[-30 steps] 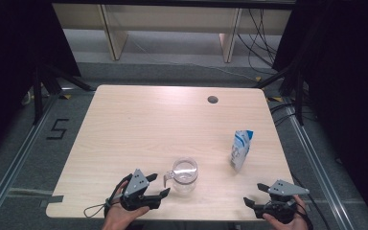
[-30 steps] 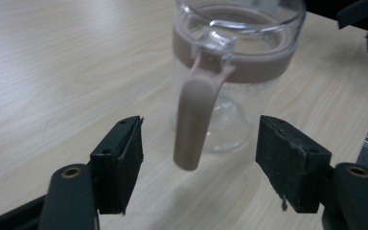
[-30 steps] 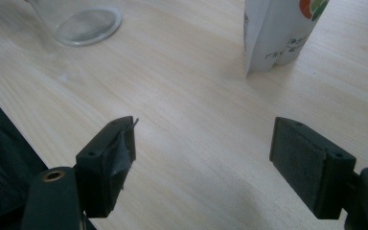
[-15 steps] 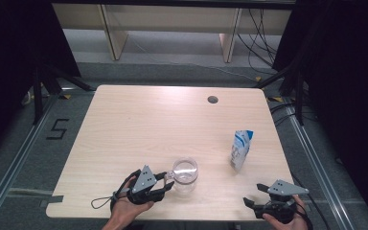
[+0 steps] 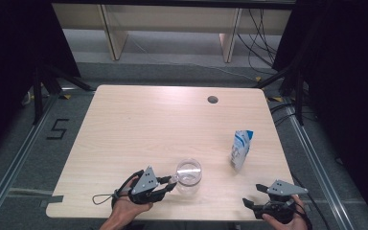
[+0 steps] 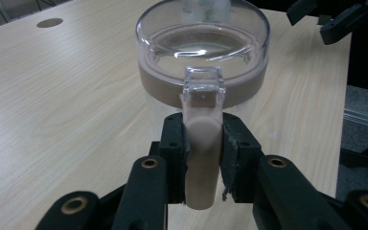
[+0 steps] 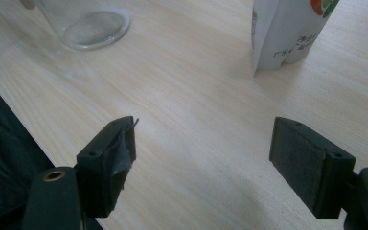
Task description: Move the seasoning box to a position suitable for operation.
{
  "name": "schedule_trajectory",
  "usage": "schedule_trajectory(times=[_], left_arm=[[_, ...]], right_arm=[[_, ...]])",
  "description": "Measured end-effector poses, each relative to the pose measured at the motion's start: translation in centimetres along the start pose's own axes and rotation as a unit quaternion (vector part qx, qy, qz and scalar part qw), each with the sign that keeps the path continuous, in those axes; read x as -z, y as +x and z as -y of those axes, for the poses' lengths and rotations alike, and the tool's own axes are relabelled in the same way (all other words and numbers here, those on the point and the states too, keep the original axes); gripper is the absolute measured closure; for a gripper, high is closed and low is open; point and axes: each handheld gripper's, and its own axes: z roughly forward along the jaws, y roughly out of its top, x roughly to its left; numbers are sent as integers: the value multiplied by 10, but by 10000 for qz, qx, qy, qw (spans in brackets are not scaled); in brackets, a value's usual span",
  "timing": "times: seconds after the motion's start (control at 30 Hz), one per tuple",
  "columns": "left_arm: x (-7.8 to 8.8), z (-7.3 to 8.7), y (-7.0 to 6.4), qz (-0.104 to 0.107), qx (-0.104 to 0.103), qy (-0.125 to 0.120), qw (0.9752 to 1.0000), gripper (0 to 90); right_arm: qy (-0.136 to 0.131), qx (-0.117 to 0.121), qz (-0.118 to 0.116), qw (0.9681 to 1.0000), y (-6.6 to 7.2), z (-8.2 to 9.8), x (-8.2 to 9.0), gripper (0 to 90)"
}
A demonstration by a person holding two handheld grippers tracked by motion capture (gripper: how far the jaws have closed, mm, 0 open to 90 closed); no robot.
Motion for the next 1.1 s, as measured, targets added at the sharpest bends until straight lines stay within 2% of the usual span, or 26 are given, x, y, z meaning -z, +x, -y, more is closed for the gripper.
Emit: schedule_trajectory(times=[0.1,0.13,0.27,0.3,0.37,0.4,0.57,0.6,0.63,0.67,0.8,0.83,0.87,0.9,0.97,1.0,1.07,1.1], left_arm=[[-1,0,-1,49,32,-47,10000,728],[-1,0,-2,137,-46,-76,9999,728],[-3,-1,-3,260,-181,-122,9994,727],[-5,-2,-3,350,-162,-121,9992,727],[-7,-1,-3,388,-94,-113,9991,727],[-8,-2,-1,454,-176,-99,9988,727],[-8,-2,1,315,-70,-66,9995,720],[-7,-2,2,256,-100,-20,9996,716],[-7,-2,2,256,-100,-20,9996,708],[-8,-1,5,170,-17,-38,9998,691],[-9,1,9,188,-12,-13,9998,682],[-10,1,8,146,37,1,9999,680],[-11,2,8,170,78,-18,9998,680],[-12,2,8,95,135,2,9999,679],[-12,1,9,120,67,6,9999,679],[-12,1,10,48,141,5,9999,671],[-11,2,11,18,122,23,9999,655],[-11,2,10,3,108,39,9999,640]], right_arm=[[1,16,-72,10000,-1,0,-1,250],[6,16,-73,10000,0,0,-1,250],[3,19,-73,10000,-1,0,-1,251],[15,-4,-41,10000,0,0,-1,251],[-10,20,-80,10000,-1,0,-1,251],[-21,48,-121,9999,-1,0,-2,251],[-12,50,-60,10000,0,0,-2,251],[-4,69,26,10000,1,0,-1,251],[-4,69,26,10000,1,0,-1,251],[-3,90,-62,9999,1,0,-3,251],[8,41,-56,10000,1,0,-2,251],[2,50,-82,10000,1,0,-3,251],[-8,94,-4,10000,1,0,-2,250],[2,97,-13,10000,1,0,-2,251],[19,51,-30,10000,1,0,-2,251],[1,51,8,10000,2,0,-2,251],[6,113,-46,9999,1,0,-2,252],[4,69,14,10000,1,0,-1,252]])
